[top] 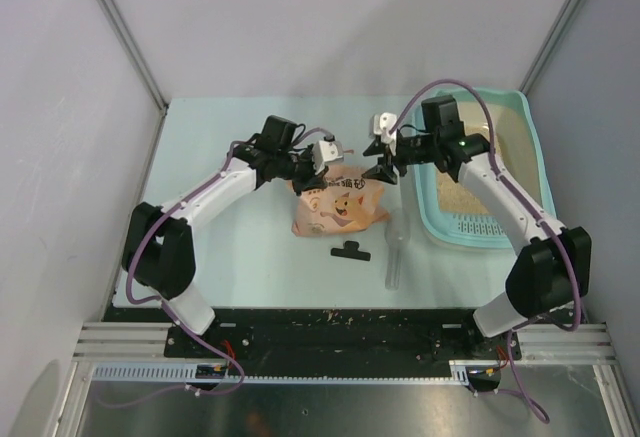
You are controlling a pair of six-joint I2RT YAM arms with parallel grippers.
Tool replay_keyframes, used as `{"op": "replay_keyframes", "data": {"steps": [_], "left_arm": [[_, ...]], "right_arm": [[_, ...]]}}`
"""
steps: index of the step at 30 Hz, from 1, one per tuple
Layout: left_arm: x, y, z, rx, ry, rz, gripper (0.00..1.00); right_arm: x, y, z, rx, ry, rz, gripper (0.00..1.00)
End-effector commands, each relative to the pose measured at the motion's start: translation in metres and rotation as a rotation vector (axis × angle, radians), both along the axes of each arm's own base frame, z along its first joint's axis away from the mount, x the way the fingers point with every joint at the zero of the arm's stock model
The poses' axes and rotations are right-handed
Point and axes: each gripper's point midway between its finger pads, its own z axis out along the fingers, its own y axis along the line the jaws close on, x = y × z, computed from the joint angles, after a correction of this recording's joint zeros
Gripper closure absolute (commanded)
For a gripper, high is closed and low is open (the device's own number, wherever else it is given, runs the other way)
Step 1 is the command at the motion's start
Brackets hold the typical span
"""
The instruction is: Fill the litter box with clean litter
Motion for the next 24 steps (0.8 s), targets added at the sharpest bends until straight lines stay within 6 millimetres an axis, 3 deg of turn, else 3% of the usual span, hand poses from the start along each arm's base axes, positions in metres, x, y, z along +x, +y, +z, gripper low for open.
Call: {"op": "replay_keyframes", "data": {"steps": [1, 17, 24], "left_arm": [[0.005, -0.002, 0.030, -0.071, 0.002, 0.025, 0.97], [0.010, -0.006, 0.032, -0.099, 0.040, 0.038, 0.98], [0.009, -0.004, 0.037, -0.121, 0.041, 0.021, 0.98]], "right_arm": [[0.000, -0.001, -0.036, -0.131, -0.132, 0.082, 0.41], [0.010, 0.013, -0.092, -0.217, -0.148, 0.142, 0.38], [0.029, 0.014, -0.107, -0.214, -0.100, 0.068, 0.39]]}}
